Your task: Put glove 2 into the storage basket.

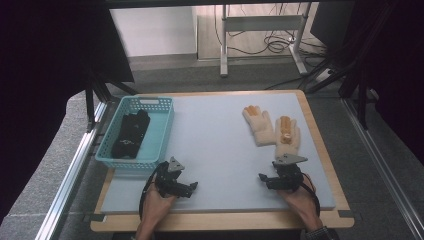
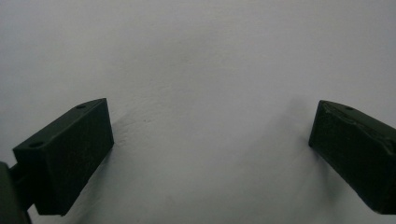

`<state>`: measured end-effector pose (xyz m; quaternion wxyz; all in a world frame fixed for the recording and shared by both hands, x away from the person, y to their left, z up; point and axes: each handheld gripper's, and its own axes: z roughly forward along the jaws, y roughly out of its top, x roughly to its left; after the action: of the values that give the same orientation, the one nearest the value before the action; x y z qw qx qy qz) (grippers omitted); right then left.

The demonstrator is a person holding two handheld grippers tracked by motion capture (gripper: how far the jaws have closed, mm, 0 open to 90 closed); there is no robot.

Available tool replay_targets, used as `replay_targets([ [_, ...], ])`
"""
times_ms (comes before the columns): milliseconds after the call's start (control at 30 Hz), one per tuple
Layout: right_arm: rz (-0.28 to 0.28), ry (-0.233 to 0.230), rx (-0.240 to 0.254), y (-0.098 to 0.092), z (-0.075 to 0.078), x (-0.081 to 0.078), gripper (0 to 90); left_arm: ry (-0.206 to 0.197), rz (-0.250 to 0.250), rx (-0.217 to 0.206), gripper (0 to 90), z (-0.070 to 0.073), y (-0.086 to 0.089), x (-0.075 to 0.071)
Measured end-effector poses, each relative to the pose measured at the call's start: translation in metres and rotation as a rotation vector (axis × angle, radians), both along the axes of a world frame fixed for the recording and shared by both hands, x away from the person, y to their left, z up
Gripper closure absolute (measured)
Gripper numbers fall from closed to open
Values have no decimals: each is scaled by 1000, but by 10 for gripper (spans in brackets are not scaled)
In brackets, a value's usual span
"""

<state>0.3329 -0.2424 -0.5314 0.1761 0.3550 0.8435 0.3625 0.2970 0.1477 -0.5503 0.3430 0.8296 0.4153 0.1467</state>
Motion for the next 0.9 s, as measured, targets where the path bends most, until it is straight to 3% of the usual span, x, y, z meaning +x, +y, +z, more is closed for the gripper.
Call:
replay_targets([
  [167,9,23,42,-2,5,2,376,0,1,-3,0,0,0,0],
  [400,10,11,59,-4,20,15,511,-2,3,-4,0,0,0,0],
  [567,-3,6,63,-7,33,37,580,-2,3,-3,0,0,0,0],
  [800,-43,16,85,-8,49,79,627,-3,4,-5,0,0,0,0],
  [900,-64,1,71,-8,53,98,635,-4,6,-6,0,-1,0,0],
])
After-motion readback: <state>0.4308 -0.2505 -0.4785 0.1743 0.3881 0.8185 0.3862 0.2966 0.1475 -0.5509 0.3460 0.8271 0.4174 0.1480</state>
